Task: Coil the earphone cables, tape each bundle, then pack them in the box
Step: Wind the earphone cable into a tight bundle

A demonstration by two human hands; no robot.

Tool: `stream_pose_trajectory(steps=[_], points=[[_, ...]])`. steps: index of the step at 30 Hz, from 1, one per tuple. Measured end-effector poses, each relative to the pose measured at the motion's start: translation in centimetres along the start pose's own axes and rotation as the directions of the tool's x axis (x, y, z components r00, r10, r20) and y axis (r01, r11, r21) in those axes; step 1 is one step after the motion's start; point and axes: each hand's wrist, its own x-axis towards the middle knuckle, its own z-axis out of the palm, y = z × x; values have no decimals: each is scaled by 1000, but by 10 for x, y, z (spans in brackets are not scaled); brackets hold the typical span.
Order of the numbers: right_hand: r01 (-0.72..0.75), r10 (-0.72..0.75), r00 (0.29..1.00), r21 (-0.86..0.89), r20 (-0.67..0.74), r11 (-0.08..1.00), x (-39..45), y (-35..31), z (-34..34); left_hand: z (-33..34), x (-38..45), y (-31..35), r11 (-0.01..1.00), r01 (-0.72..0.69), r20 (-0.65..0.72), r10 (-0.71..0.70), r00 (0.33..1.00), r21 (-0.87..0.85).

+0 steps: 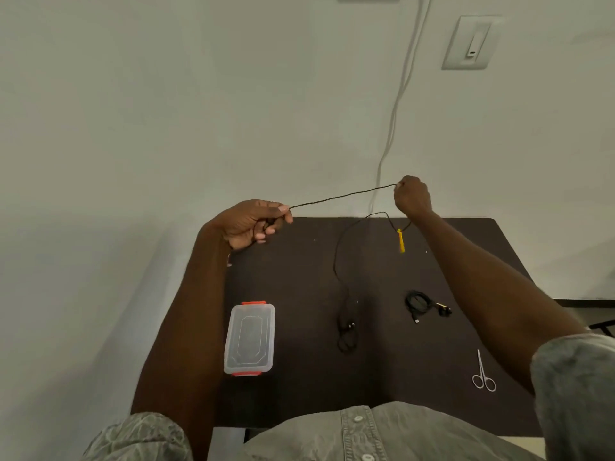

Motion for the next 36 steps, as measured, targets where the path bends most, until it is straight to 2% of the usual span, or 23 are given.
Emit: stream_pose_trajectory(steps=[4,6,7,8,9,10,11,12,14,16,18,20,21,22,24,26,28,29,31,32,33,35,36], points=[[66,-51,993,-136,110,989,-11,-5,12,6,8,-8,999,-13,-26,12,1000,-38],[176,-154,966,-90,208,980,-26,-18,15,14,13,-10,997,-4,-54,0,999,-75],[240,-243,922,48,300,970,-36,-27,16,17,17,-10,997,6,-74,-12,997,-81],[272,-340,844,216,415,938,-48,-38,15,21,20,-11,997,21,-93,-28,995,-80],[261,-423,733,354,533,898,-60,-49,14,25,24,-12,996,39,-104,-47,993,-79],[227,-475,622,437,622,870,-71,-58,13,28,28,-13,995,55,-108,-64,992,-86],[198,-509,542,487,669,851,-80,-64,14,31,31,-15,992,66,-107,-77,991,-104],[201,-531,506,505,680,839,-85,-67,15,34,33,-15,989,72,-105,-86,991,-127],[280,-550,531,480,644,832,-91,-69,11,38,36,-16,984,79,-99,-96,990,-157],[264,-528,584,471,616,842,-89,-62,6,39,35,-19,984,84,-81,-98,992,-159],[175,-467,697,502,545,847,-80,-53,4,38,32,-23,986,73,-58,-82,995,-147],[95,-316,872,506,373,857,-68,-46,5,38,31,-28,990,58,-53,-65,996,-127],[57,-217,936,487,279,872,-62,-42,5,39,30,-30,992,57,-45,-63,997,-116],[28,-127,974,460,188,888,-56,-37,5,40,29,-31,993,61,-27,-64,998,-104],[0,-24,998,412,52,911,-47,-28,2,43,28,-33,994,65,10,-64,998,-87],[40,-61,997,373,45,927,-45,-24,-2,48,26,-33,993,72,-4,-72,997,-91],[138,-236,950,405,203,904,-54,-28,-3,54,27,-32,993,79,-47,-83,995,-83],[168,-335,881,443,334,881,-63,-33,-3,58,29,-32,993,76,-58,-82,995,-89],[153,-470,682,519,560,841,-88,-45,-1,70,33,-28,988,66,-64,-76,995,-143],[136,-506,611,549,609,825,-98,-48,0,75,35,-27,984,65,-70,-77,995,-166],[126,-538,575,583,616,802,-104,-47,0,79,36,-26,984,65,-85,-80,993,-168],[142,-569,582,617,581,774,-109,-40,-7,86,35,-27,985,86,-118,-103,988,-147],[168,-564,611,605,556,778,-107,-34,-14,90,34,-28,984,102,-128,-121,984,-146]])
